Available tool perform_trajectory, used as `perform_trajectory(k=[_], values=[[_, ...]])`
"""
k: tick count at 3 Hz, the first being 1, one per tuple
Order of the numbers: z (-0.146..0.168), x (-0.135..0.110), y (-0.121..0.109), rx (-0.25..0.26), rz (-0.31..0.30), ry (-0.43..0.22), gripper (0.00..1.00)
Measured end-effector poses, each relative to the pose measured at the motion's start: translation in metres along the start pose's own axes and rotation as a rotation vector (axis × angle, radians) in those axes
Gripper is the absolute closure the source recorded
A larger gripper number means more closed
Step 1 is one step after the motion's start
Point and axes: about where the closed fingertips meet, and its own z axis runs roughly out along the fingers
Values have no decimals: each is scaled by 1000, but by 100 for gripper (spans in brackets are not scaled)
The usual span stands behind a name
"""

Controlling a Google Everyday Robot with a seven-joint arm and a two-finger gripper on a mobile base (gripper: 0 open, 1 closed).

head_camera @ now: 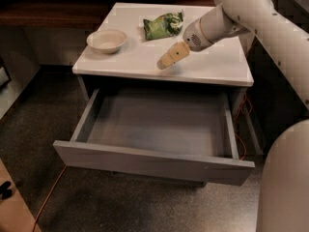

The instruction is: Place green jalapeno chip bag into top drawer

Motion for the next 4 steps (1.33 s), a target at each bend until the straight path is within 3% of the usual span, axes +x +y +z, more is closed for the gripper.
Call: perform_trajectory(k=[2, 4], values=[[31, -44, -67, 109, 85, -140, 0], [68, -63, -125, 205, 145, -266, 0]])
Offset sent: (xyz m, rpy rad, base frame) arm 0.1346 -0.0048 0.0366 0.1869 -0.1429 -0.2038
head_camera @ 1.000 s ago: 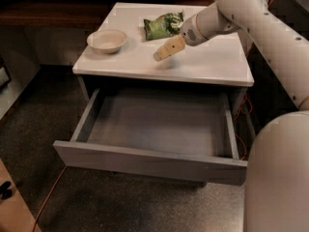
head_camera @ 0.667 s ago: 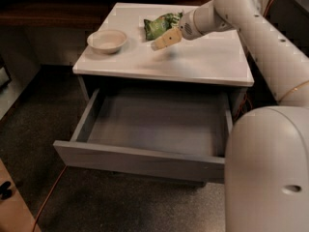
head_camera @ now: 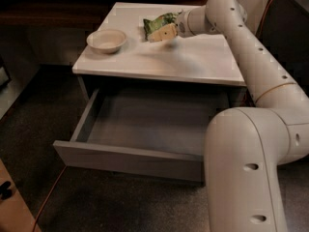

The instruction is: Place green jalapeno chip bag into top drawer

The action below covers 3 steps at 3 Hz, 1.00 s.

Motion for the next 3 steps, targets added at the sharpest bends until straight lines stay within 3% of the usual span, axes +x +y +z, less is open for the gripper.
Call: perform_trajectory(k=[1, 3], values=[[21, 3, -22, 63, 28, -59, 0], [38, 12, -38, 133, 65, -110, 0]])
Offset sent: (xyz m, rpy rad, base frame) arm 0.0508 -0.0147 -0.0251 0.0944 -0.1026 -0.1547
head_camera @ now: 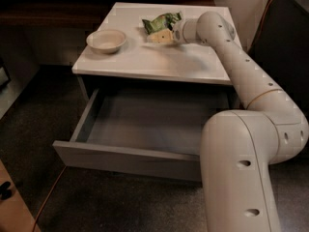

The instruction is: Place green jalapeno chip bag into top drawer

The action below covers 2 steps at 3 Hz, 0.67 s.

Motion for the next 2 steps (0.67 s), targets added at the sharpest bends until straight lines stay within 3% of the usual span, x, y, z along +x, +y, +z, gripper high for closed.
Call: perform_trajectory(k=[2], values=[[9, -2, -10, 61, 4, -12, 0]])
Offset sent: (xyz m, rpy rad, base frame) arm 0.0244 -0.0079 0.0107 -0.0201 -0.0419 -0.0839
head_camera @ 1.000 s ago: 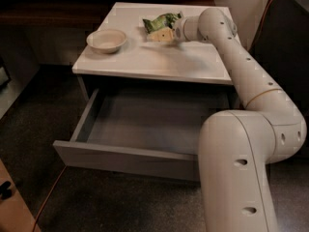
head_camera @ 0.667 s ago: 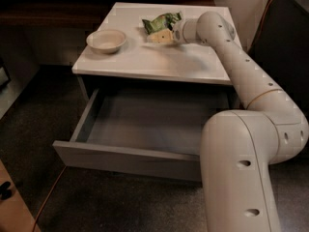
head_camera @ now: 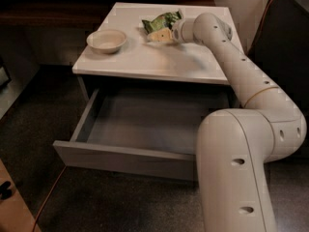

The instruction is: Place green jalapeno chip bag into top drawer

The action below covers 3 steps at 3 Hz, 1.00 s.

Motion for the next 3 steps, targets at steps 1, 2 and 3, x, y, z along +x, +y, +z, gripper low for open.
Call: perform_trajectory(k=[1, 2, 3], values=[[12, -9, 6, -12, 5, -3, 0], [20, -15, 10, -28, 22, -9, 0], [30, -6, 18, -40, 52, 51, 24]])
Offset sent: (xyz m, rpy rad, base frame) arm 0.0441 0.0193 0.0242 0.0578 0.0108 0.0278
